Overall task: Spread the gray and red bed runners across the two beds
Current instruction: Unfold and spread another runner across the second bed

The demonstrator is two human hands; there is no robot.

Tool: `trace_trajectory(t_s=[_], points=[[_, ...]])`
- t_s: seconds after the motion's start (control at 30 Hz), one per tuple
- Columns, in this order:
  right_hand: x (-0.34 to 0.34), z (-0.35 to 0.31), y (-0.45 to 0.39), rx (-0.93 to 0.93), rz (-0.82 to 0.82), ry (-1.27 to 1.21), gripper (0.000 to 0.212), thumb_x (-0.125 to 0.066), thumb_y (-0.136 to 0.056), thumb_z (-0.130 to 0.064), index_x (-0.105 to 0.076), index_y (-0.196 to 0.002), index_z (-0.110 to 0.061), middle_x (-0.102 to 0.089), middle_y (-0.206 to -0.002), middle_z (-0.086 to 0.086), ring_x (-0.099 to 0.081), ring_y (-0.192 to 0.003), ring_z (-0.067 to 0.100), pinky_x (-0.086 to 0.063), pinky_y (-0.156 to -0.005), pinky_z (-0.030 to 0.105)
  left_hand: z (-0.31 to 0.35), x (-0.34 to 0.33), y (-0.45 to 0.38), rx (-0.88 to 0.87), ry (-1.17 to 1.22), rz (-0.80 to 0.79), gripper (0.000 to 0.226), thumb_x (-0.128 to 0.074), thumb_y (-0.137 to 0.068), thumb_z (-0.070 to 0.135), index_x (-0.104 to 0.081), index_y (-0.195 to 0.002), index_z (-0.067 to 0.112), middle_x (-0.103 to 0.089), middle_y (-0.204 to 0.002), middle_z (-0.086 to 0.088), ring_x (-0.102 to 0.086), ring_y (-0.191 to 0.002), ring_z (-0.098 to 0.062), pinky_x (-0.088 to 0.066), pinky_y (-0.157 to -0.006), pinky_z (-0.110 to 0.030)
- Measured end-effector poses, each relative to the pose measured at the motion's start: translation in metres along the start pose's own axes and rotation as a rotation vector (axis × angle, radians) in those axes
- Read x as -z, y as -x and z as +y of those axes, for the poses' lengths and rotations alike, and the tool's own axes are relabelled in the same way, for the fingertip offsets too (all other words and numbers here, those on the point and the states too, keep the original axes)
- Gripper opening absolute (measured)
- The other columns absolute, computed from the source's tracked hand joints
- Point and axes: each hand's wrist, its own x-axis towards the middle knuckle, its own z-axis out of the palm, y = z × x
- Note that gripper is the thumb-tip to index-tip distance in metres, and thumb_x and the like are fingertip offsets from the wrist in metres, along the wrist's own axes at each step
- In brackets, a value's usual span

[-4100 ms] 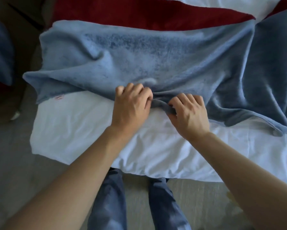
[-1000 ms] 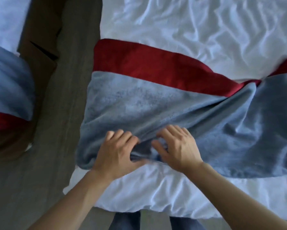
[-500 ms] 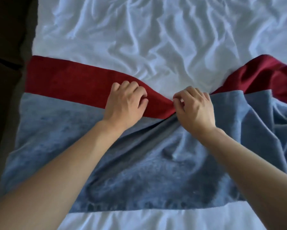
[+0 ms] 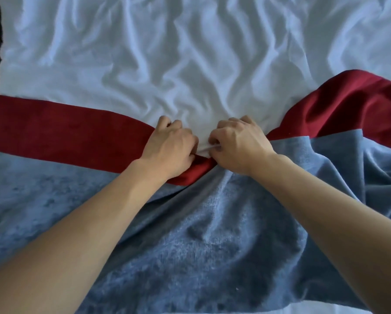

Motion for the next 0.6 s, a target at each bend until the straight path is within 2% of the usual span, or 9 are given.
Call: trace_trajectory(t_s=[0.2,0.27,0.33,0.43,0.53,0.6], points=[[0.008,0.003,-0.018,-0.050,0.029,-0.064,0.019,-0.056,-0.089,-0.030,-0.072,-0.097,-0.024,-0.068,-0.099,-0.005,-0.060,-0.097,0.021,-0.037,-0.094,0.036,-0.046,0.023,-0.027,0.173,0.004,0.298,0.005,-0.067,-0.083,0.029,-0.067,-0.080,0.025,-0.067,-0.082,0.005,-0.056,-0.087,-0.026,-0.022,-0.080,-0.037],[0.012,0.004,-0.028,-0.070,0.017,-0.080,0.017,-0.057,-0.087,-0.027,-0.072,-0.094,-0.024,-0.069,-0.096,-0.004,-0.061,-0.094,0.021,-0.038,-0.096,0.036,-0.055,0.028,-0.033,0.179,0.057,0.275,0.004,-0.065,-0.083,0.030,-0.066,-0.082,0.026,-0.068,-0.083,0.005,-0.056,-0.087,-0.024,-0.022,-0.081,-0.037],[0.013,0.002,-0.037,-0.106,0.037,-0.088,0.017,-0.055,-0.087,-0.025,-0.072,-0.090,-0.025,-0.071,-0.092,-0.004,-0.062,-0.089,0.022,-0.038,-0.095,0.035,-0.051,0.027,-0.035,0.109,0.155,0.193,0.012,-0.064,-0.084,0.035,-0.066,-0.093,0.028,-0.070,-0.090,0.007,-0.058,-0.091,-0.022,-0.026,-0.085,-0.038],[0.014,-0.003,-0.045,-0.192,0.057,-0.159,0.021,-0.054,-0.091,-0.032,-0.072,-0.095,-0.023,-0.072,-0.092,0.000,-0.064,-0.088,0.025,-0.039,-0.095,0.034,-0.037,0.025,-0.040,0.008,0.129,0.164,0.013,-0.060,-0.089,0.035,-0.068,-0.095,0.027,-0.071,-0.090,0.005,-0.059,-0.089,-0.022,-0.028,-0.086,-0.038],[0.017,-0.002,-0.047,-0.164,0.037,-0.144,0.026,-0.054,-0.093,-0.040,-0.070,-0.099,-0.021,-0.071,-0.090,0.003,-0.063,-0.088,0.028,-0.038,-0.092,0.035,-0.058,0.037,-0.045,0.130,0.046,0.327,0.009,-0.061,-0.086,0.025,-0.069,-0.087,0.022,-0.072,-0.086,-0.002,-0.060,-0.086,-0.029,-0.026,-0.082,-0.040],[0.024,0.008,-0.047,-0.172,0.044,-0.142,0.027,-0.054,-0.092,-0.044,-0.070,-0.098,-0.023,-0.070,-0.090,0.001,-0.062,-0.086,0.026,-0.037,-0.089,0.033,-0.081,0.041,-0.045,0.235,0.038,0.335,0.008,-0.061,-0.085,0.023,-0.069,-0.085,0.022,-0.072,-0.084,-0.002,-0.059,-0.085,-0.030,-0.024,-0.082,-0.040]])
